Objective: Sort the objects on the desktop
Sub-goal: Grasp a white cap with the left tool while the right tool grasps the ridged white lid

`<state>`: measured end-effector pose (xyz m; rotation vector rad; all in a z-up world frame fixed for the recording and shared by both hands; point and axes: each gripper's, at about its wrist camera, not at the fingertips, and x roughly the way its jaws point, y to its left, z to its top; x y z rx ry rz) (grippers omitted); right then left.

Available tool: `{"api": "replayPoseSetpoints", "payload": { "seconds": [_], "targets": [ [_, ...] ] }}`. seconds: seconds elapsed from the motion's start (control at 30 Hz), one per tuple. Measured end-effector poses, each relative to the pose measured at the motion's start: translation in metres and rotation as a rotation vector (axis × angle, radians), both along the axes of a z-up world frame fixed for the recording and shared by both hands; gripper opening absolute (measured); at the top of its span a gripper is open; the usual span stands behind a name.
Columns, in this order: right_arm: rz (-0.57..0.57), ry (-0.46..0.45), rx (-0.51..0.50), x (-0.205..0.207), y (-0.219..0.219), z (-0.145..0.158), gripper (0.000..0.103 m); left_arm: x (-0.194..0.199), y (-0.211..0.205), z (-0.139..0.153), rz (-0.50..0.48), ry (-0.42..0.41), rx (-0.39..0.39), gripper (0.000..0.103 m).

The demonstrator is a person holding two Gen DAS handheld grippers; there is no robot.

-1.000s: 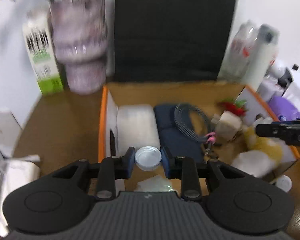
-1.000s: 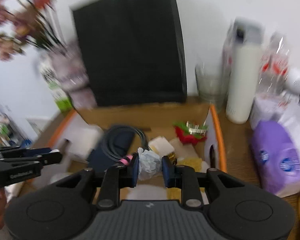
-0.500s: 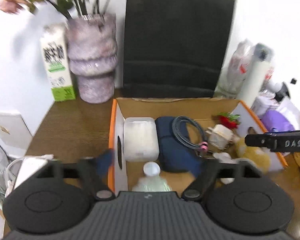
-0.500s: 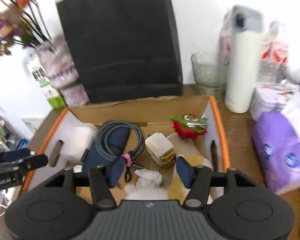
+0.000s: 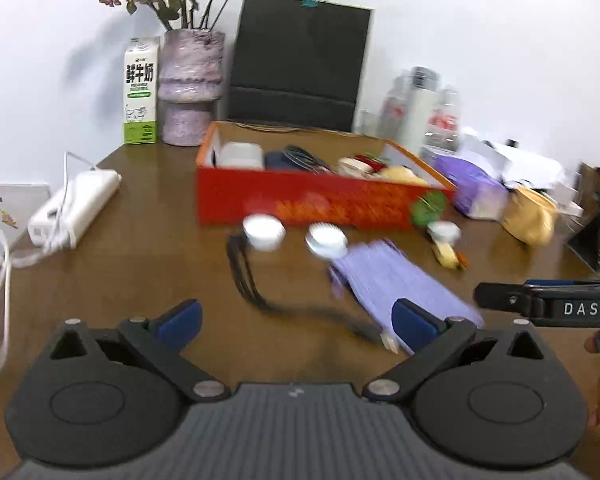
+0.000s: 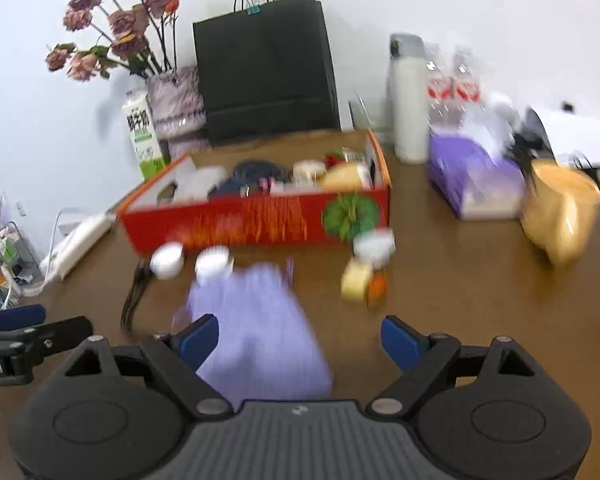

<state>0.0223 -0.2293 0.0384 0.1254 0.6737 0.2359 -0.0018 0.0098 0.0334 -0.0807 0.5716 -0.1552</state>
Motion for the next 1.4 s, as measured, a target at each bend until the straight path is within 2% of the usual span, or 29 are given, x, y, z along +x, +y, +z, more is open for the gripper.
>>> {"api": "replayPoseSetpoints", "payload": {
  "seconds": [0.13, 0.23, 0.27, 0.3, 0.33, 0.43, 0.47, 0.7, 0.77, 0.83, 0.9, 0.93, 1.03, 1.13, 1.17, 1.23, 1.3, 1.33, 1.4],
  "targets": [
    [0.011, 0.004, 0.009, -0.049, -0.002, -0.024, 0.088, -0.044, -0.009, -0.026, -0.027, 0.032, 0.038, 0.103],
    [0.018, -0.025, 0.010, -0.074, -0.002, -0.026, 0.089, -0.065, -0.005, -0.025, 0.005, -0.043, 0.042, 0.103],
    [0.026, -0.053, 0.021, -0.079, -0.002, -0.026, 0.096, -0.067, -0.003, -0.025, 0.018, -0.069, 0.034, 0.103],
    [0.031, -0.075, 0.032, -0.082, -0.002, -0.026, 0.097, -0.064, -0.001, -0.026, 0.035, -0.057, 0.010, 0.103],
    [0.030, -0.089, 0.040, -0.084, -0.003, -0.027, 0.097, -0.062, 0.000, -0.027, 0.041, -0.029, -0.007, 0.103],
    [0.022, -0.098, 0.054, -0.084, -0.005, -0.026, 0.097, -0.051, -0.003, -0.032, 0.056, 0.072, 0.023, 0.103],
    [0.013, -0.112, 0.058, -0.086, -0.006, -0.026, 0.097, -0.050, -0.003, -0.032, 0.053, 0.082, 0.025, 0.103],
    [0.027, -0.149, 0.029, -0.092, 0.000, -0.026, 0.097, -0.051, -0.005, -0.034, 0.056, 0.083, 0.051, 0.103],
    [0.038, -0.127, 0.028, -0.087, 0.000, -0.024, 0.097, -0.045, -0.005, -0.029, 0.043, 0.050, 0.042, 0.103],
    [0.039, -0.100, 0.025, -0.074, -0.001, -0.018, 0.094, -0.032, -0.005, -0.016, 0.023, -0.039, 0.067, 0.103],
    [0.066, -0.119, 0.026, -0.053, 0.000, -0.008, 0.082, -0.006, -0.006, -0.003, 0.025, -0.118, 0.132, 0.103],
    [0.084, -0.144, 0.010, -0.040, 0.004, -0.001, 0.080, 0.012, -0.006, 0.001, 0.016, -0.135, 0.158, 0.103],
    [0.131, -0.198, -0.074, 0.000, 0.023, 0.012, 0.072, 0.074, -0.007, 0.001, -0.051, -0.092, 0.205, 0.103],
    [0.210, -0.165, -0.133, 0.048, 0.040, 0.014, 0.061, 0.130, -0.009, -0.002, -0.089, -0.065, 0.227, 0.101],
    [0.227, -0.139, -0.133, 0.062, 0.044, 0.013, 0.060, 0.145, -0.009, -0.006, -0.096, -0.037, 0.230, 0.099],
    [0.256, -0.096, -0.125, 0.085, 0.048, 0.009, 0.060, 0.172, -0.006, -0.016, -0.075, 0.037, 0.223, 0.085],
    [0.283, -0.071, -0.126, 0.100, 0.055, 0.004, 0.060, 0.188, 0.003, -0.028, -0.057, 0.110, 0.160, 0.049],
    [0.300, -0.054, -0.133, 0.107, 0.060, 0.001, 0.060, 0.188, 0.008, -0.033, -0.056, 0.104, 0.124, 0.049],
    [0.348, -0.039, -0.142, 0.117, 0.072, -0.004, 0.060, 0.184, 0.016, -0.035, -0.075, 0.074, 0.088, 0.041]
  ]
}}
